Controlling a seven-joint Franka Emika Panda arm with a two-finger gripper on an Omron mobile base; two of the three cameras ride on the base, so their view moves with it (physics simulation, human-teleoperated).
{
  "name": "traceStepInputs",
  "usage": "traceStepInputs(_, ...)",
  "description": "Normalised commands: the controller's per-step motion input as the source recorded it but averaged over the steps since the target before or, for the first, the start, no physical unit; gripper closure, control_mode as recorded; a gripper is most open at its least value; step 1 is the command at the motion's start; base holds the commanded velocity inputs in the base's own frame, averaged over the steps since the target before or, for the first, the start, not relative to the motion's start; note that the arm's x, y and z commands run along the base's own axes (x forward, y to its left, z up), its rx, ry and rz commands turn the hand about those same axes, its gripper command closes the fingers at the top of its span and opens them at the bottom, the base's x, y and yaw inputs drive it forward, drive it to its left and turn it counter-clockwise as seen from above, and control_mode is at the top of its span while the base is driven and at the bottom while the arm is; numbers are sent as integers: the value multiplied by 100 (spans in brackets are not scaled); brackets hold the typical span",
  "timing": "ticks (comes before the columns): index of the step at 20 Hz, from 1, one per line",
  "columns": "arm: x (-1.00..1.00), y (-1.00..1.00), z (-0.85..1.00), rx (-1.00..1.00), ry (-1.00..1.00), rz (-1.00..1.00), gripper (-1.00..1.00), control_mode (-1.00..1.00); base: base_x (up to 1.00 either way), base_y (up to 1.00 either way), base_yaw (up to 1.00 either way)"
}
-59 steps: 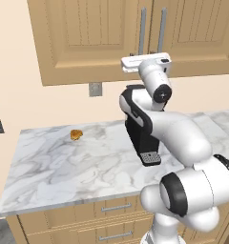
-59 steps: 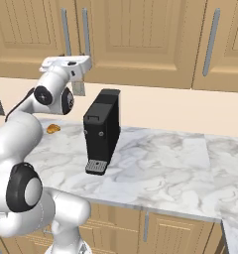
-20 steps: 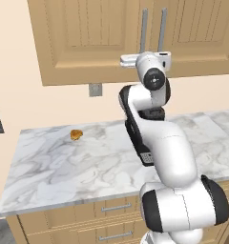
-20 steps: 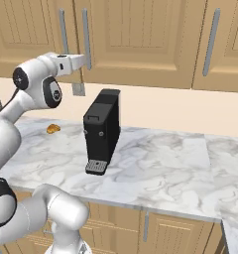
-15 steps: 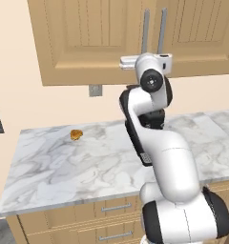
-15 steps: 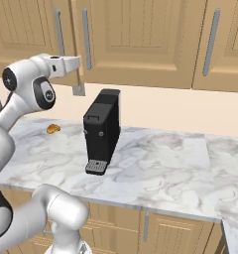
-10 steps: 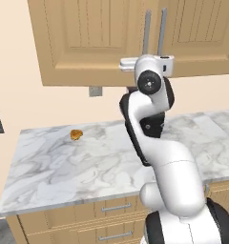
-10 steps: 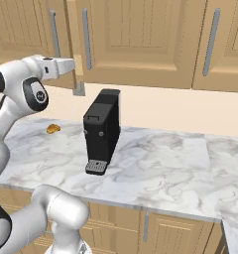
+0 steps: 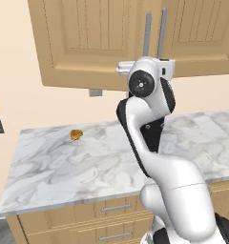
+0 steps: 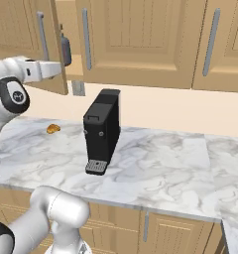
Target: Pick the soap dispenser and sponge from the cabinet and place them on the counter.
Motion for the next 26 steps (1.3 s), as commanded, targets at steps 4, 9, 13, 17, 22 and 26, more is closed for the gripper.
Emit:
traceStepInputs(4, -67, 1, 24, 0, 6, -9, 100, -100, 0, 0, 0)
traceStepInputs(9, -63, 12, 17, 0, 4, -9, 100, -100, 0, 0, 0)
traceStepInputs(13, -57, 23, 12, 0, 3, -7, 100, -100, 0, 0, 0)
traceStepInputs(17, -59, 26, 10, 0, 3, -7, 100, -100, 0, 0, 0)
traceStepInputs(22, -57, 29, 3, -2, 1, -5, 100, -100, 0, 0, 0)
traceStepInputs(26, -39, 22, 0, -6, -4, 0, -100, -100, 0, 0, 0)
